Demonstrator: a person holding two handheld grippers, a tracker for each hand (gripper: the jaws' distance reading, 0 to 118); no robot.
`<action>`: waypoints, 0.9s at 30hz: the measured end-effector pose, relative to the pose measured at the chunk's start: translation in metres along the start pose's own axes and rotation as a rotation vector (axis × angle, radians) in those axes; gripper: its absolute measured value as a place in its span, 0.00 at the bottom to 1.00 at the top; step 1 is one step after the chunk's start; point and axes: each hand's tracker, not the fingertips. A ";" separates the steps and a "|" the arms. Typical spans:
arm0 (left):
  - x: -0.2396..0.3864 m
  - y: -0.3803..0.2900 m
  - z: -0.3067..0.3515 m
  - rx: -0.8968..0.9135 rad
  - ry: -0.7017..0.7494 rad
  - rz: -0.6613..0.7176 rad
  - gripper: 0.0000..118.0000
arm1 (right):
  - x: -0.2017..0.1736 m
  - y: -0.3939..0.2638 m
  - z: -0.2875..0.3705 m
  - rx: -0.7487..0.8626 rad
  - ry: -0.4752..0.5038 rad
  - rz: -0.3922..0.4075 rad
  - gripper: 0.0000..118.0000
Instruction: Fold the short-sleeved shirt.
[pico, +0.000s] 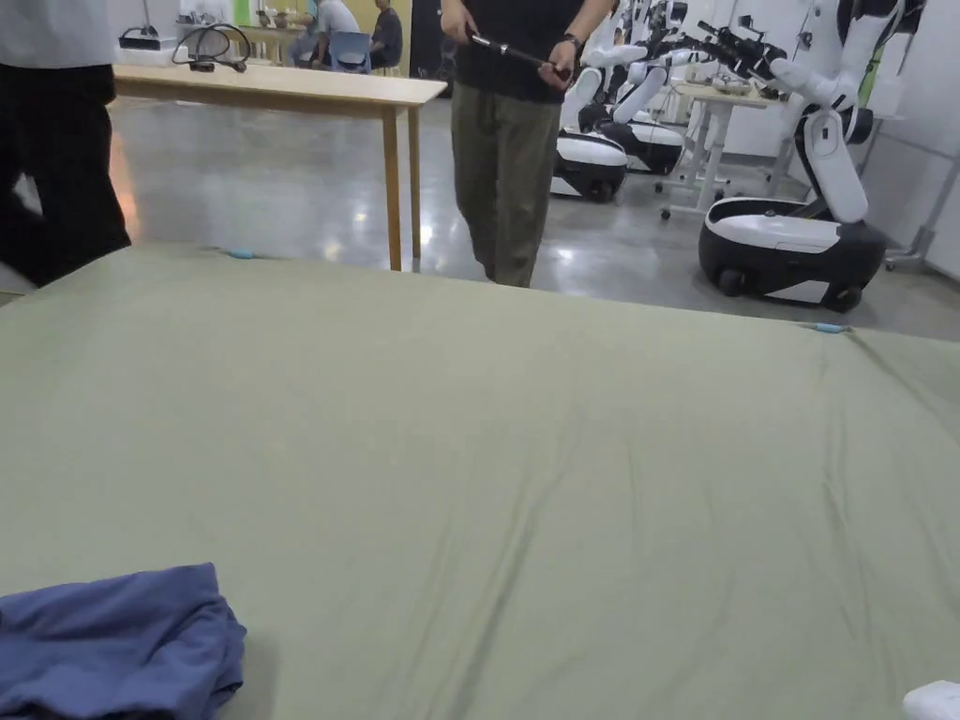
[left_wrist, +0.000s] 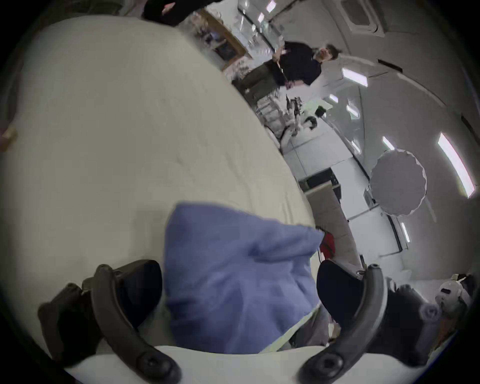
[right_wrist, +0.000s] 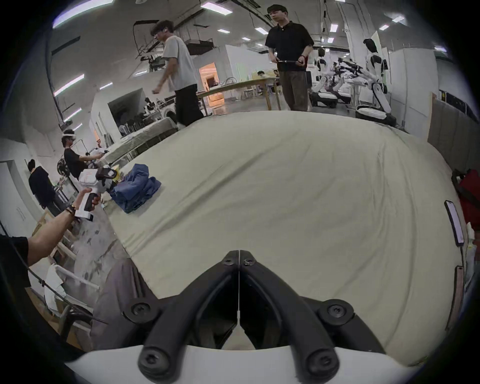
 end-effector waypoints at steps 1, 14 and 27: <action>0.003 0.008 0.010 0.091 0.038 0.003 1.00 | 0.000 -0.001 0.002 0.005 -0.003 0.004 0.01; 0.200 -0.113 -0.018 0.539 0.205 -0.487 0.42 | 0.026 -0.014 0.050 0.133 -0.071 -0.010 0.01; 0.386 -0.184 -0.216 0.458 0.203 -0.842 0.02 | 0.086 0.053 0.127 0.412 -0.379 0.046 0.01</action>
